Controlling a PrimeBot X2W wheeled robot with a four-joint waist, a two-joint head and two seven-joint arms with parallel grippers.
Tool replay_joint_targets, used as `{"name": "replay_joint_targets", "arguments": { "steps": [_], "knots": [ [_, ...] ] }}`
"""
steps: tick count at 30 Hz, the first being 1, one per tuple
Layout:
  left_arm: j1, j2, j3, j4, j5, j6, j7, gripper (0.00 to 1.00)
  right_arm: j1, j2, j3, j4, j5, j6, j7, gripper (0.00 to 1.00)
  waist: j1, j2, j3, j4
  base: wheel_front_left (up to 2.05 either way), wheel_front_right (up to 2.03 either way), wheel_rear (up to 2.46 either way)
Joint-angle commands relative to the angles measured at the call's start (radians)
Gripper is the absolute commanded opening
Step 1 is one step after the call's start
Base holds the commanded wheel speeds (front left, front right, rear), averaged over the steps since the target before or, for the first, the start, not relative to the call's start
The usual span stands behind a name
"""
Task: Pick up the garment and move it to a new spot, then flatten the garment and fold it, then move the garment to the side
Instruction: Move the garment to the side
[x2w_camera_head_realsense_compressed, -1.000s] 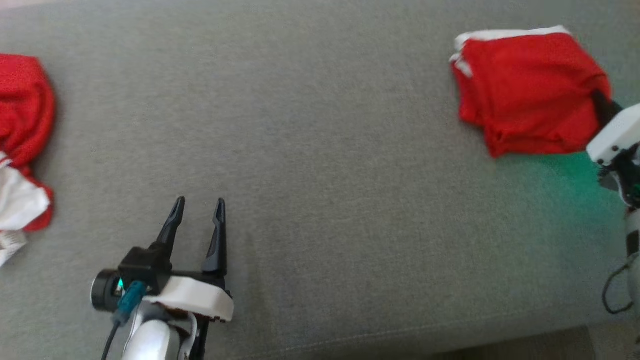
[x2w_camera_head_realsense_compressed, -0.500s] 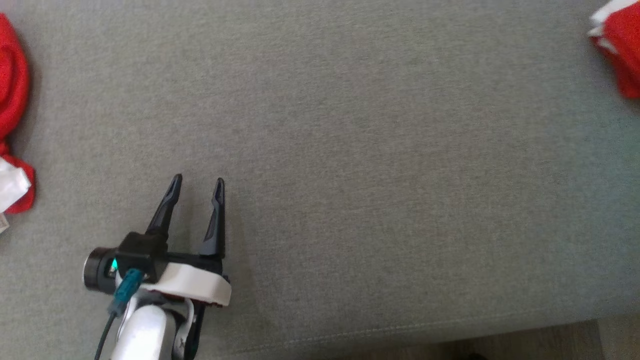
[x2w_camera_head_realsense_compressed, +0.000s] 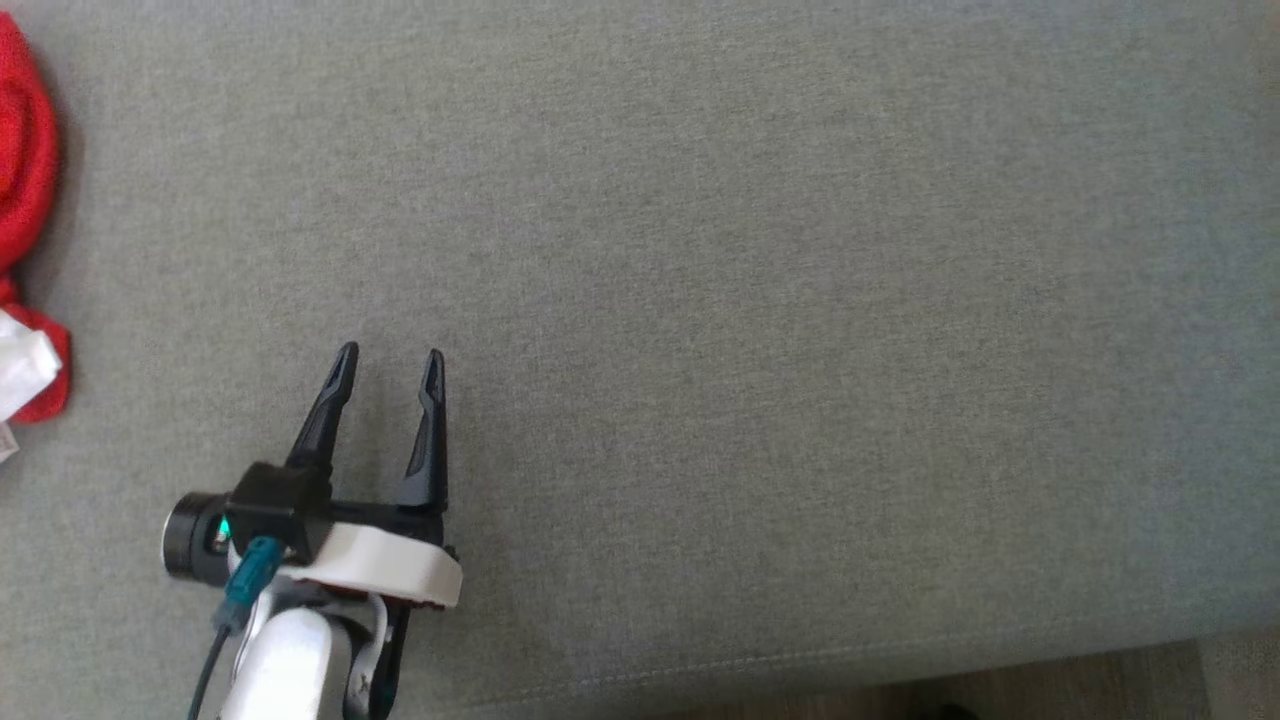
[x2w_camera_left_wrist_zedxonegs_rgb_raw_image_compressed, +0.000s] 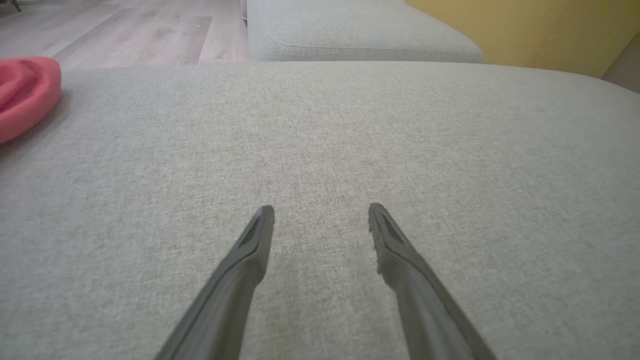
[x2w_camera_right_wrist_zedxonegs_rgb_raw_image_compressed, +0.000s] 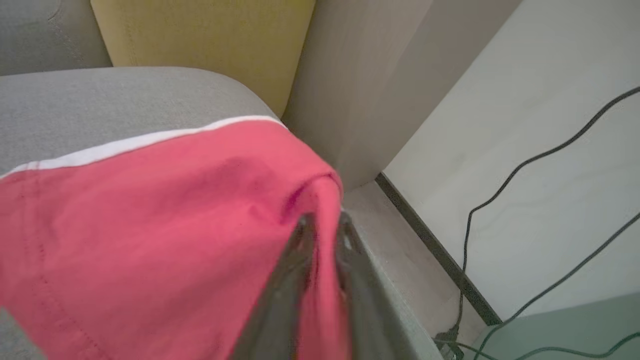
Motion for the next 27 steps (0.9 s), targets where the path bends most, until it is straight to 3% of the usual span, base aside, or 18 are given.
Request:
{"name": "replay_joint_targets", "arguments": {
  "steps": [1, 10, 20, 21, 27],
  "knots": [
    [-0.004, 0.001, 0.03, -0.024, -0.002, -0.001, -0.006, 1.0, -0.005, -0.006, -0.004, -0.042, -0.023, -0.001, -0.015, 1.0, 0.0, 0.0, -0.01, -0.005, 0.0, 0.0, 0.0],
    [-0.012, -0.015, 0.022, -0.001, -0.026, -0.001, -0.006, 1.0, 0.0, 0.088, -0.018, -0.083, -0.151, -0.001, -0.232, 1.0, 0.0, 0.0, -0.084, -0.005, 0.0, 0.0, 0.0],
    [0.042, -0.028, 0.029, 0.02, -0.081, 0.019, -0.006, 1.0, 0.124, 0.241, 0.201, -0.118, 0.008, -0.001, -0.398, 1.0, 0.0, 0.0, -0.251, 0.037, 0.0, 0.0, 0.0],
    [0.059, -0.029, 0.032, 0.023, -0.088, 0.022, -0.006, 1.0, 0.193, 0.267, 0.265, -0.174, 0.053, -0.001, -0.407, 1.0, 0.0, 0.0, -0.285, 0.053, 0.0, 0.0, 0.0],
    [0.096, -0.03, 0.05, 0.031, -0.102, 0.025, -0.006, 1.0, 0.485, 0.334, 0.399, -0.435, 0.198, -0.001, -0.416, 1.0, 0.0, 0.0, -0.361, 0.109, 0.0, 0.0, 0.0]
  ]
}}
